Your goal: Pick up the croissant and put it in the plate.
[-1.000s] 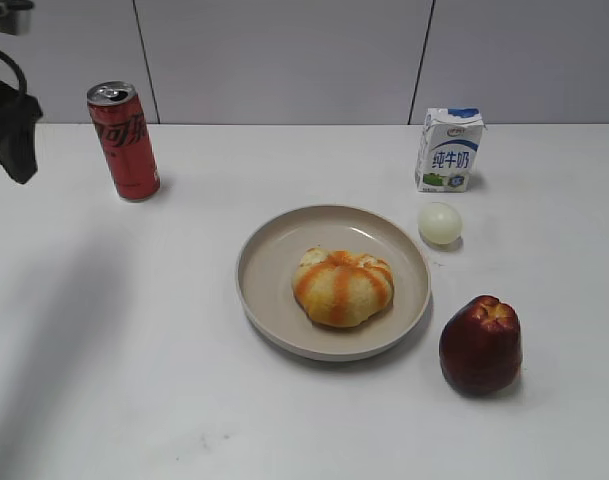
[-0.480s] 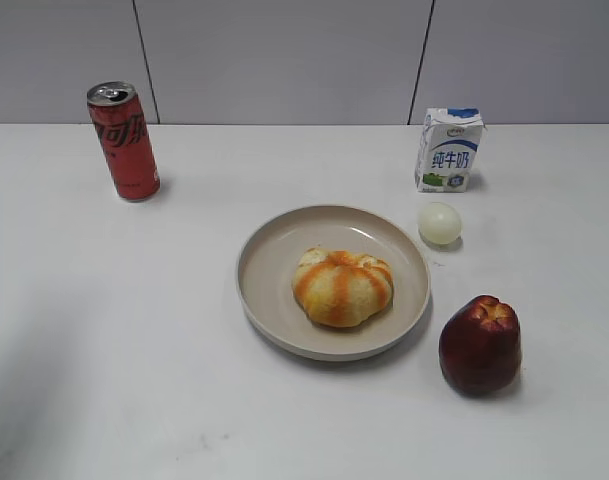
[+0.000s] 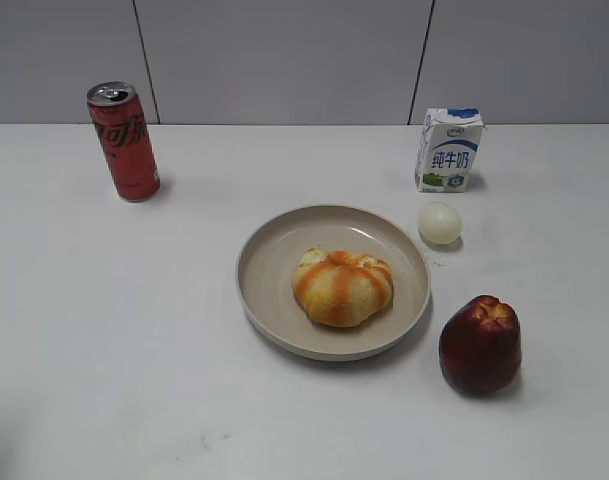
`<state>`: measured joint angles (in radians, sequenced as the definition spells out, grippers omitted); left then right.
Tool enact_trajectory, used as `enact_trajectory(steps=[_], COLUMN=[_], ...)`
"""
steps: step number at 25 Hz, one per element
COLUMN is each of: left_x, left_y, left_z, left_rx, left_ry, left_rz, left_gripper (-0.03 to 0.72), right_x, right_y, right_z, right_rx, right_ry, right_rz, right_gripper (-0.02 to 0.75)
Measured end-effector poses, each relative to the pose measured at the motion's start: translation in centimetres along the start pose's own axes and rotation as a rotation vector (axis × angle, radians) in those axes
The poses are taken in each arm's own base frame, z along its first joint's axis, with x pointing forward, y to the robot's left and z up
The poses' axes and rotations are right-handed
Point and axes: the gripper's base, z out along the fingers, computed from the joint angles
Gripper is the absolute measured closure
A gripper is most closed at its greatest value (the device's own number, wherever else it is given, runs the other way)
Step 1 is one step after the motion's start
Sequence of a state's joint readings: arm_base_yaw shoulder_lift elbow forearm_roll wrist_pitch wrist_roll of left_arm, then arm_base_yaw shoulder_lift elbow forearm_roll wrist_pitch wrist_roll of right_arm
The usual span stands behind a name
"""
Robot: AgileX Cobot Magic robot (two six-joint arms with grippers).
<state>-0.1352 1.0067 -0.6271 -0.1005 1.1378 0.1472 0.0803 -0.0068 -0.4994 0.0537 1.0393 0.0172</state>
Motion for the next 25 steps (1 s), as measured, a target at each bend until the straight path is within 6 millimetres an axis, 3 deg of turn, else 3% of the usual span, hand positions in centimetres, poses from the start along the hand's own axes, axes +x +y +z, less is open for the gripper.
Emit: enact_trajectory(steps=[6,25], left_x=[3.2,9.0], left_y=[-0.2,-1.3], left_z=[1.0,-3.5], left_rx=[-0.017,-0.039], left_ry=[-0.072,-0.559], left_rz=[0.001,0.014], left_gripper=[0.119,0.137], right_x=[0.0,0.0], right_y=[0.0,0.0], right_z=[0.0,0.0], right_rx=[0.0,0.0], right_ry=[0.0,0.0], right_rz=[0.0,0.0], right_gripper=[0.15,0.15])
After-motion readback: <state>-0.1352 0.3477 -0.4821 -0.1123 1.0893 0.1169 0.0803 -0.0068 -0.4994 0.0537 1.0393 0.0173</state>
